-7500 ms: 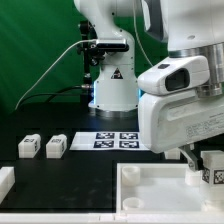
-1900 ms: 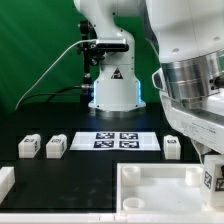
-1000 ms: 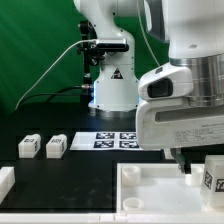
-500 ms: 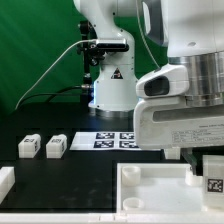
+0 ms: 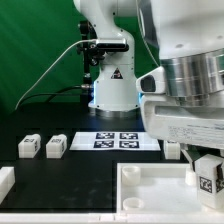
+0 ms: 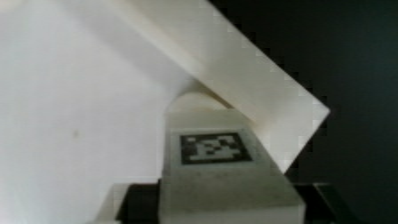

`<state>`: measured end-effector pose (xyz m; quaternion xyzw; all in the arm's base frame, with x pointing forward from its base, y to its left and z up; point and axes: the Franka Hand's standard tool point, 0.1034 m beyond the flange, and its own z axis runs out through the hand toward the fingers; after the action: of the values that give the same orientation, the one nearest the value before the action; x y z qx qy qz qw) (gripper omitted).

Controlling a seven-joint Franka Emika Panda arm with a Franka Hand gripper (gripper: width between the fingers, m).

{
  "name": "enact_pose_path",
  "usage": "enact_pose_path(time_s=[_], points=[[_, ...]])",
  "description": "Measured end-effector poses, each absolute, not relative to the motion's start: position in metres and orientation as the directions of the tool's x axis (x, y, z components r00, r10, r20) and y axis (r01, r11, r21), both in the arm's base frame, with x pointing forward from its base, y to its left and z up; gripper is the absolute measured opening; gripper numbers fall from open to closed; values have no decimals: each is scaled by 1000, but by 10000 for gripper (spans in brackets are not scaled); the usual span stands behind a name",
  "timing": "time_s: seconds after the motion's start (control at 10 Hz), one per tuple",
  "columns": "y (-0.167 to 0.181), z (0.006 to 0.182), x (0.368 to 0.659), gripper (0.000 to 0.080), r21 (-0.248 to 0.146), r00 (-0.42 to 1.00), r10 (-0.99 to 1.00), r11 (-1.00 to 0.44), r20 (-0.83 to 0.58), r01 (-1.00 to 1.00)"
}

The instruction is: Assemble one leg

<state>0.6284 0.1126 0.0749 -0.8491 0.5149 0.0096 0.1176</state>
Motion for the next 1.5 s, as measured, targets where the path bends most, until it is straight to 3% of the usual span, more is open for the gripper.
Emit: enact_pose_path(time_s=[0.3, 0.6, 0.7, 0.8, 0.9, 1.1, 1.3, 1.4, 1.5], points=[[128, 75, 627, 302, -139, 30, -964, 7, -265, -990], [129, 74, 627, 370, -158, 110, -961, -71, -253, -985], [129, 74, 627, 561, -158, 111, -961, -72, -253, -985], [126, 74, 625, 561, -179, 291, -931, -255, -219, -950], [119, 76, 627, 634, -204, 494, -852, -459, -176, -865], [117, 79, 628, 647, -205, 757, -645, -731, -104, -651], [116, 78, 628, 649, -219, 838, -541, -811, -72, -542], [115, 77, 627, 649, -202, 922, -386, -900, -39, -386], [118, 75, 629, 649, -156, 980, -198, -968, -8, -197]])
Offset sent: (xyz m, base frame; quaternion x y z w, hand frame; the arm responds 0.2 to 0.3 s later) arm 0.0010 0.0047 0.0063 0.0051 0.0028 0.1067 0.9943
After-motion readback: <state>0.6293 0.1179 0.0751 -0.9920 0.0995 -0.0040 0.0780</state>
